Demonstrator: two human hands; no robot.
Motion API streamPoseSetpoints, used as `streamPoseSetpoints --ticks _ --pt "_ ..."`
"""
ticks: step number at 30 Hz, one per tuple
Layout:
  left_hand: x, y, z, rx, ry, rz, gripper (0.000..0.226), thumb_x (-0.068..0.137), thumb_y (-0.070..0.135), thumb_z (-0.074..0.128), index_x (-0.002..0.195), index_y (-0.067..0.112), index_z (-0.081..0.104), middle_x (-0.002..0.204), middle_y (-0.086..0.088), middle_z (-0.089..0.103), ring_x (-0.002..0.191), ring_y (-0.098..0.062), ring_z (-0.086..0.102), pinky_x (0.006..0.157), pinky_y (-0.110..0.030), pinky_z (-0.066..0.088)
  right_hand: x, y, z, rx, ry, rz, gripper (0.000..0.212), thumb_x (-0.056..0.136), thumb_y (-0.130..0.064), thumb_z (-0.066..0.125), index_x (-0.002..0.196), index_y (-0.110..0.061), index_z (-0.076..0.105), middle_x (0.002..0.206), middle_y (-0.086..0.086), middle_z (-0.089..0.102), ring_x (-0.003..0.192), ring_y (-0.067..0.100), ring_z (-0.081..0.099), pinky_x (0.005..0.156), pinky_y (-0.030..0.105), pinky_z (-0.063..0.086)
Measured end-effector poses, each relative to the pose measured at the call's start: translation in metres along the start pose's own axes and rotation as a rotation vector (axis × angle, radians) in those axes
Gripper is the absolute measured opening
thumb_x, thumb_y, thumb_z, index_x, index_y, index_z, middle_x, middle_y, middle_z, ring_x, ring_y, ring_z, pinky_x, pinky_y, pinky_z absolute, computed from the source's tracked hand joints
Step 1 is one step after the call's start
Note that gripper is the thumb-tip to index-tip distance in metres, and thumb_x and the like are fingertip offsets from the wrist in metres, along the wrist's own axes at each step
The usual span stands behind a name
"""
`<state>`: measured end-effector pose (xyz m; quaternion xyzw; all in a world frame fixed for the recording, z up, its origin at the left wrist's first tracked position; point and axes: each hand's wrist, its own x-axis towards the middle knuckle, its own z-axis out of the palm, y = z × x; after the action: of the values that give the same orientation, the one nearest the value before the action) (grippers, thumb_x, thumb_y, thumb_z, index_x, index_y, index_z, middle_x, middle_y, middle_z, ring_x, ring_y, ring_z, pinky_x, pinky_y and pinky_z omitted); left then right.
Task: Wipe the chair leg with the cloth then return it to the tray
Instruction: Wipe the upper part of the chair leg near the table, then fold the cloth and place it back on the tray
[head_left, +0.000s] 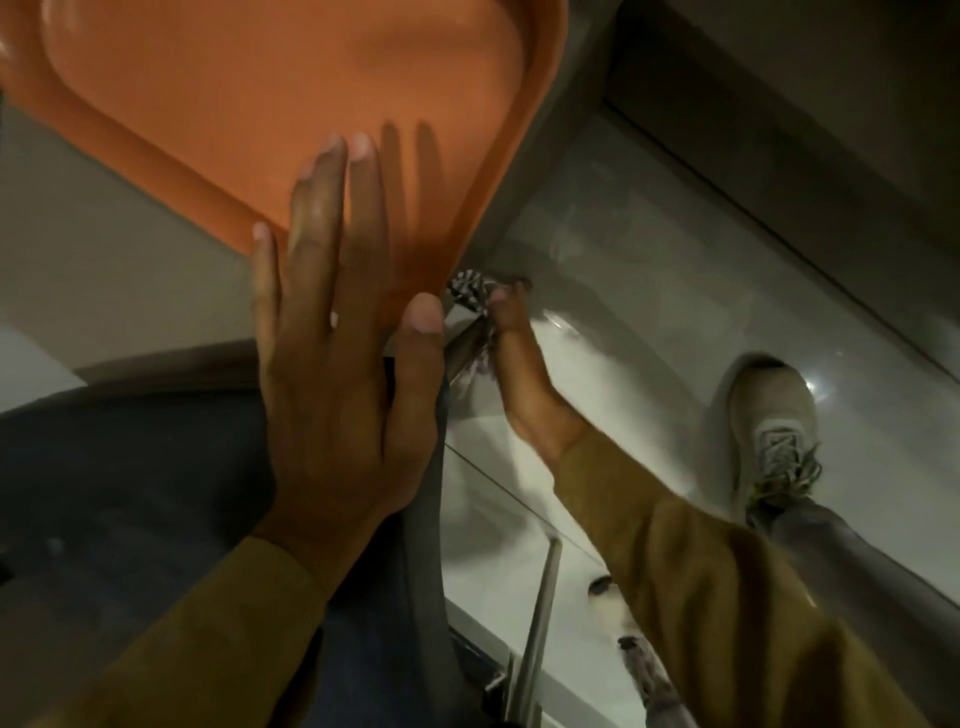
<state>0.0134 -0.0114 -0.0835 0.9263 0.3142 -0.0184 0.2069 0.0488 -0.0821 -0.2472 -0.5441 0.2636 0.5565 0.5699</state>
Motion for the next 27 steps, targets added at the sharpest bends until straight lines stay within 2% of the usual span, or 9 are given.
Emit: streamPoseSetpoints --ticks 2,4,5,8,11,16,22,24,27 --pt "0.001 0.000 0.000 0.012 0.002 0.002 0.068 0.111 0.038 0.025 0.169 0.004 0.023 0.180 -0.012 0.024 0.170 -0.024 0.018 0.139 -0.058 0.009 -0.048 0.004 0.001 -0.037 -0.105 -0.093 0.069 0.107 -0.056 0.042 0.171 -0.047 0.020 0.183 -0.003 0.025 0.169 0.023 0.028 0.140 0.052 0.023" --pt "0.001 -0.001 0.001 0.008 0.000 -0.002 0.069 0.110 0.039 0.026 0.170 0.003 0.022 0.180 -0.012 0.023 0.170 -0.024 0.019 0.138 -0.058 0.010 -0.080 0.006 0.006 -0.083 -0.185 -0.152 0.054 0.100 -0.066 0.041 0.148 -0.081 0.023 0.184 -0.007 0.021 0.170 0.023 0.028 0.138 0.056 0.026" --pt "0.001 -0.001 0.001 0.002 0.000 -0.004 0.070 0.110 0.039 0.027 0.170 0.003 0.022 0.180 -0.012 0.024 0.170 -0.024 0.020 0.138 -0.059 0.010 -0.083 0.008 0.008 -0.085 -0.195 -0.190 0.051 0.101 -0.066 0.040 0.146 -0.083 0.023 0.184 -0.010 0.019 0.170 0.019 0.027 0.138 0.054 0.027" --pt "0.000 -0.002 0.001 -0.013 0.012 -0.004 0.070 0.110 0.041 0.027 0.169 0.003 0.024 0.180 -0.011 0.025 0.169 -0.024 0.022 0.138 -0.058 0.011 -0.055 0.012 0.003 -0.093 -0.115 -0.212 0.070 0.108 -0.054 0.036 0.173 -0.041 0.013 0.184 -0.007 0.021 0.170 0.015 0.025 0.140 0.047 0.024" --pt "0.000 -0.004 0.003 -0.015 0.034 0.005 0.069 0.110 0.042 0.026 0.169 0.005 0.025 0.179 -0.011 0.028 0.168 -0.023 0.024 0.139 -0.054 0.010 -0.001 0.010 -0.008 -0.141 -0.007 -0.096 0.062 0.118 -0.043 0.029 0.175 -0.024 0.016 0.184 0.001 0.023 0.170 0.021 0.024 0.141 0.048 0.020" --pt "0.000 -0.007 0.003 -0.021 0.064 0.009 0.064 0.112 0.044 0.026 0.168 0.013 0.024 0.178 -0.008 0.031 0.167 -0.020 0.027 0.140 -0.052 0.010 -0.024 0.003 -0.007 -0.216 -0.058 -0.088 0.050 0.117 -0.043 0.037 0.164 -0.027 0.044 0.166 0.008 0.056 0.156 0.028 0.051 0.132 0.053 0.038" --pt "0.005 -0.007 -0.002 0.074 -0.028 -0.023 0.066 0.111 0.039 0.029 0.170 0.010 0.026 0.179 -0.008 0.030 0.168 -0.024 0.025 0.138 -0.060 0.014 -0.132 -0.009 -0.035 -0.431 -0.257 -0.068 0.022 0.111 -0.034 0.058 0.133 -0.038 0.056 0.132 0.006 0.080 0.115 0.017 0.080 0.095 0.033 0.065" --pt "0.006 -0.006 -0.004 0.061 -0.043 -0.045 0.066 0.110 0.036 0.031 0.171 0.012 0.025 0.179 -0.006 0.031 0.169 -0.022 0.023 0.138 -0.058 0.014 -0.150 -0.031 -0.048 -0.472 -0.317 -0.018 0.024 0.111 -0.021 0.060 0.127 -0.038 0.062 0.131 0.013 0.080 0.113 0.021 0.080 0.094 0.030 0.064" --pt "0.003 -0.008 -0.003 0.041 -0.007 -0.081 0.063 0.112 0.038 0.029 0.171 0.014 0.027 0.178 -0.003 0.031 0.169 -0.020 0.021 0.140 -0.052 0.013 -0.164 -0.076 -0.065 -0.401 -0.238 0.020 0.033 0.111 -0.010 0.056 0.134 -0.032 0.065 0.130 0.013 0.082 0.123 0.036 0.078 0.108 0.051 0.063"
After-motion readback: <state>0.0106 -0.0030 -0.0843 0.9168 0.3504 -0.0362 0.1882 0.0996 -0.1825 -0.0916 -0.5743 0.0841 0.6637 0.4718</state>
